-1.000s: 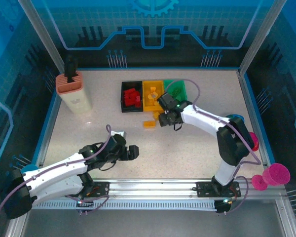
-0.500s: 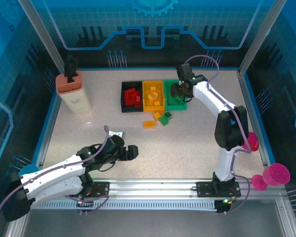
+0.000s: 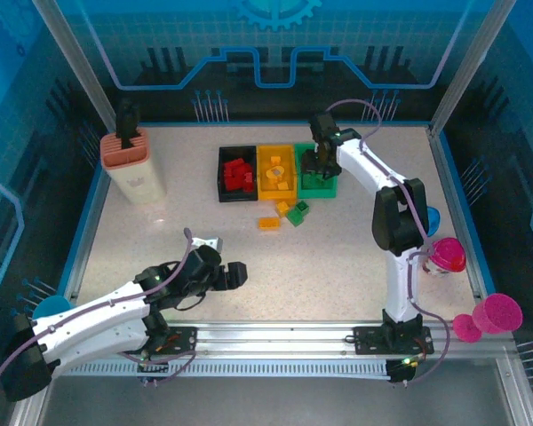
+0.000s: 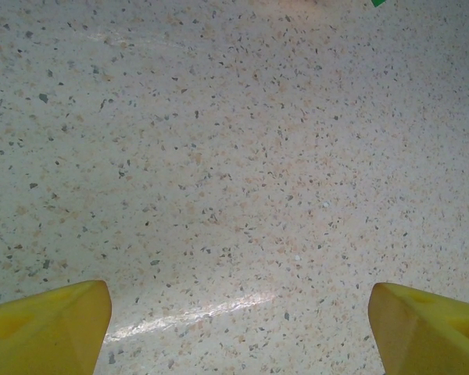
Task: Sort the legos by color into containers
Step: Place the lego in the container.
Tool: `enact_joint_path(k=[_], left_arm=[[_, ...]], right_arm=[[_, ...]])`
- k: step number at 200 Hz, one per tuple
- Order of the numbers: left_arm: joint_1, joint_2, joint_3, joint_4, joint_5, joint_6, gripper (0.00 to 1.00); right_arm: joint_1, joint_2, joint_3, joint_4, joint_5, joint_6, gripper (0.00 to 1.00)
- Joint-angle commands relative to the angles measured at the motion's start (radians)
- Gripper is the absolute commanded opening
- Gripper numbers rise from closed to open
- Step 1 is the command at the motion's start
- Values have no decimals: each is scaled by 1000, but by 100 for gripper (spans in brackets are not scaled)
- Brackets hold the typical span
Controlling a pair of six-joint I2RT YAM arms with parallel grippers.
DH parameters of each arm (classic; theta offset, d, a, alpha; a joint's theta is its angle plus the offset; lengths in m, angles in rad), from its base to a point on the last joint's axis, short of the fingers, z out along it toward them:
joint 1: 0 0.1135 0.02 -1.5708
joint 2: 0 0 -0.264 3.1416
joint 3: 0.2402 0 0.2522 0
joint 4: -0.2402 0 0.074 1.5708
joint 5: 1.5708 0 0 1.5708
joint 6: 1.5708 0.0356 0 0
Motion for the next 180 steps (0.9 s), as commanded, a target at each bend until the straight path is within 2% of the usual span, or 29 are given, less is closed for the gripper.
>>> enact_joint_path(k=[1, 47, 103, 134, 180], left_arm=[[-8, -6, -11, -21, -22, -7, 87], [-8, -5, -7, -21, -25, -5, 87], [-8, 14, 14, -28, -21, 7, 87], [-8, 31, 40, -26, -33, 32, 87], [-6, 159, 136, -11, -54, 126, 92]], right_arm=[[-6, 13, 30, -34, -17, -7, 63], [-5, -13, 15, -20, -35, -8, 80], [8, -90, -44, 10, -52, 0, 84], [32, -197, -169, 77, -58, 10, 85], [60, -435, -517, 265, -130, 42, 87]])
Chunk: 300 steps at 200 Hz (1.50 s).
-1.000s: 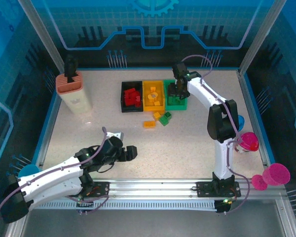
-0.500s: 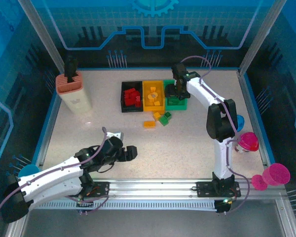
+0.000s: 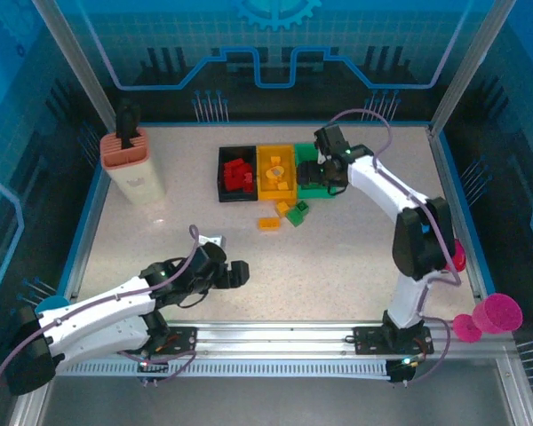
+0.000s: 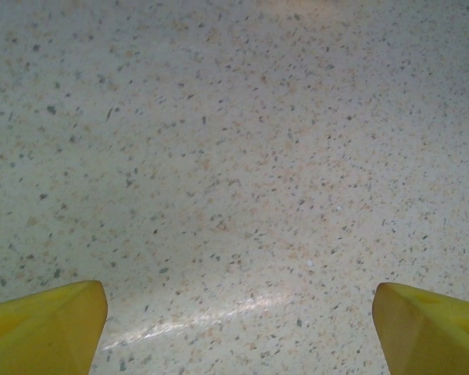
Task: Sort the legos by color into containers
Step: Place the lego in the container, then pick up the lego from the center of the table.
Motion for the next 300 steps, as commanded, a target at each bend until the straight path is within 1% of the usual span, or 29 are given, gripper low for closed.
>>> enact_joint_path(k=[1, 11, 36, 65, 91, 106, 127, 155, 190, 215, 240, 259, 280, 300], left_arm=[[-3, 75, 81, 5, -30, 81, 92], [9, 127, 102, 30, -16, 100, 96], [81, 293, 186, 68, 99, 122, 96], [105, 476, 333, 32, 93, 141, 96], [128, 606, 437, 59, 136, 156, 96], [138, 685, 515, 25, 117, 169, 96], [143, 782, 628, -51, 44, 189, 95], [155, 893, 740, -103, 36, 208, 93], [163, 1012, 852, -171, 2, 210, 87], [171, 1072, 910, -210, -19, 210, 86], [177, 1118, 956, -247, -33, 212, 86], [178, 1139, 970, -247, -23, 210, 85], [178, 1160, 980, -249, -17, 212, 81], [177, 1176, 986, -248, -17, 219, 73]], right_arm=[[20, -115, -144, 113, -60, 34, 87], [29, -161, -221, 153, -92, 36, 88], [72, -267, -406, 234, -101, 60, 88], [116, -369, -544, 253, -60, 103, 89], [153, -476, -659, 267, -39, 134, 89], [168, -553, -720, 265, -21, 156, 89], [177, -668, -795, 251, 2, 173, 89], [181, -808, -869, 188, 67, 179, 89], [179, -944, -943, 161, 92, 191, 89], [178, -980, -966, 158, 100, 188, 89], [177, -977, -979, 172, 95, 184, 89], [177, -967, -983, 185, 89, 182, 89], [177, -959, -985, 195, 87, 180, 89], [177, -959, -986, 200, 88, 179, 89]])
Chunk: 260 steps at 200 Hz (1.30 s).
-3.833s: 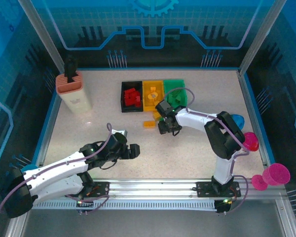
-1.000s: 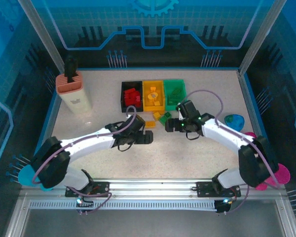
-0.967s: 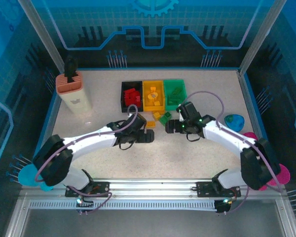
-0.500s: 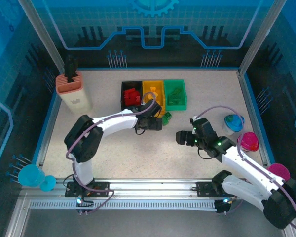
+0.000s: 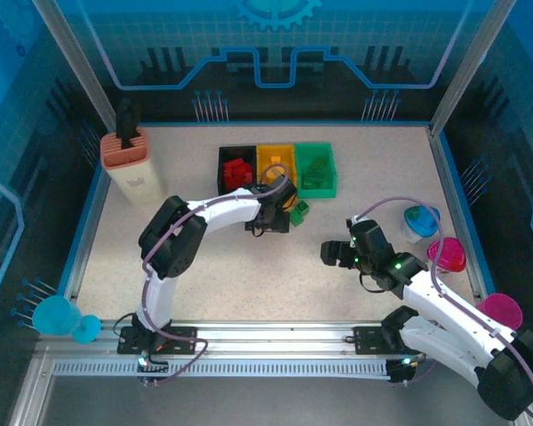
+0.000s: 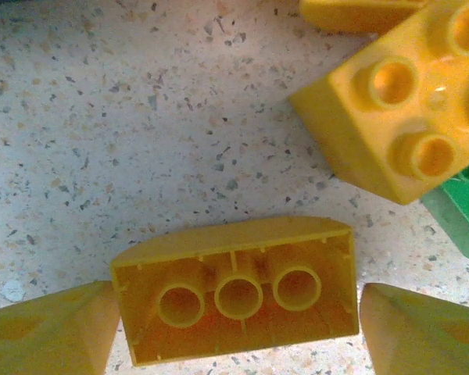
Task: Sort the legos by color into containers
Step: Pick up the lego from the center of the table, then place the lego in the container.
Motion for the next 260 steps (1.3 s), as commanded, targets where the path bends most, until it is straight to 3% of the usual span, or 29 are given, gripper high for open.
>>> enact_joint_path(k=[1, 63, 132, 224, 240, 253, 260], left_arm=[[4, 29, 27, -38, -10, 19, 73], [5, -39, 36, -57, -93, 44, 50], [28, -162, 136, -61, -100, 109, 50], [147, 96, 558, -155, -24, 189, 51], [155, 117, 603, -170, -22, 188, 59], [155, 108, 618, -165, -9, 195, 83], [154, 92, 610, -152, -8, 196, 88]], right_arm=[[7, 1, -13, 18, 13, 6, 89], [7, -15, -31, 17, 11, 24, 89], [10, -29, -39, 14, -6, 51, 88], [22, -90, -42, -54, 3, 55, 88], [22, -95, -37, -64, 2, 53, 88], [23, -93, -33, -69, 1, 52, 88], [23, -91, -32, -70, 1, 52, 88]])
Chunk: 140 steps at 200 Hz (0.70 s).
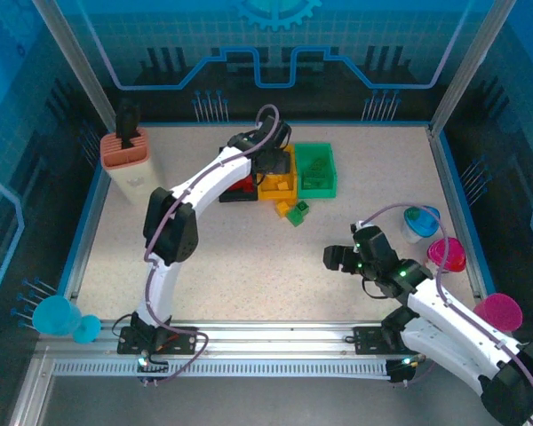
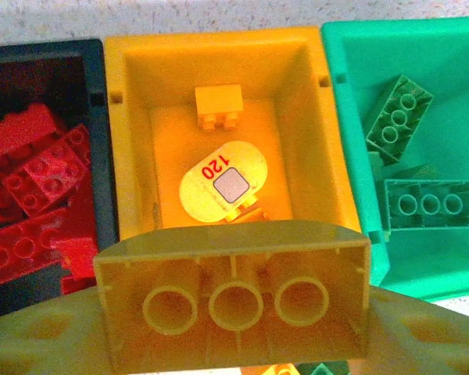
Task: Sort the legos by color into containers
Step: Place the lego in the container.
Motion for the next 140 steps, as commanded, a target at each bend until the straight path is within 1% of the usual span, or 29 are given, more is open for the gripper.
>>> enact_joint_path(k=[1, 15, 38, 71, 103, 140], left_arm=[[6, -24, 48, -28, 29, 25, 88], [5, -72, 15, 3, 26, 22, 90], [3, -177, -89, 77, 43, 22, 92], [-1, -320, -212, 124, 61, 16, 92], [-24, -503, -440, 225, 89, 2, 92], [-70, -695, -723, 291, 64, -20, 91]], right_arm=[[16, -7, 10, -33, 5, 6, 88], [17, -3, 12, -30, 2, 8, 88], [17, 13, 13, -17, -3, 11, 88], [24, 62, 40, 4, -18, -7, 88], [38, 152, 113, 17, -17, -57, 88], [60, 302, 248, 25, -24, -142, 88]])
